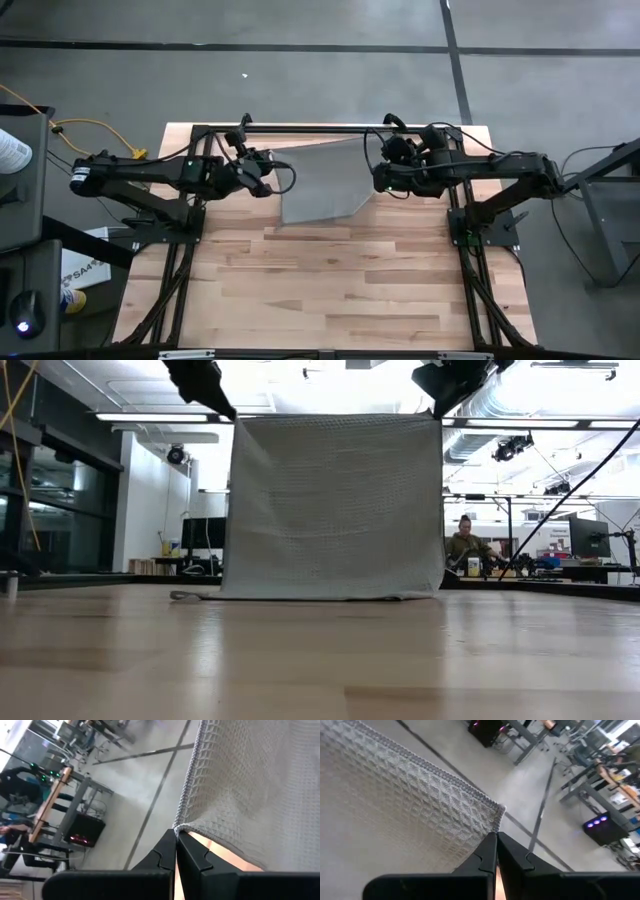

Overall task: Fold microfiber towels
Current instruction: Fold the gray towel

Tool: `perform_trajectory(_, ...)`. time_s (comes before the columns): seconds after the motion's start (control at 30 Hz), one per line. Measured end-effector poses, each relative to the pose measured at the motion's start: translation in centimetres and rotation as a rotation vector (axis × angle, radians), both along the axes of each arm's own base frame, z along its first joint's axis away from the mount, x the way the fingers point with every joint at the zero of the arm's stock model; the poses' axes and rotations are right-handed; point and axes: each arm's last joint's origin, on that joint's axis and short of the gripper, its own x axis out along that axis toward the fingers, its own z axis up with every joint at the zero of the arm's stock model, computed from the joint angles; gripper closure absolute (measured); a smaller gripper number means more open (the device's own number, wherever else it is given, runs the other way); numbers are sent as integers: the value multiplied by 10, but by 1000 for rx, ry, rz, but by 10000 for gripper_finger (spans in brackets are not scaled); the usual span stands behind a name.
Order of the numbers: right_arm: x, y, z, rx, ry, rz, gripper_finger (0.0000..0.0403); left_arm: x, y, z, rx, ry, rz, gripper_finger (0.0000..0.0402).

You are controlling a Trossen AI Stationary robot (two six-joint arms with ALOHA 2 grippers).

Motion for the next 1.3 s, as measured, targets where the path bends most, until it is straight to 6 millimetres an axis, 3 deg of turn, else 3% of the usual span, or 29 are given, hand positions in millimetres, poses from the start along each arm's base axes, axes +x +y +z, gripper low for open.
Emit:
perform_trajectory(0.43, 1, 29, -1, 32, -39, 101, 400, -4, -37, -4, -15, -18, -100, 401)
perform_trajectory(0.67, -1, 56, -2, 119, -63, 206, 400, -9, -60, -5, -52, -42, -178, 401)
perform_trajectory(0.93, -12, 105, -5, 260, -110, 371, 400, -21, -94, -8, -186, -80, -326, 401)
perform_trajectory(1.3, -44, 182, -2, 483, -228, 640, 400, -44, -155, -2, -497, -181, -643, 401)
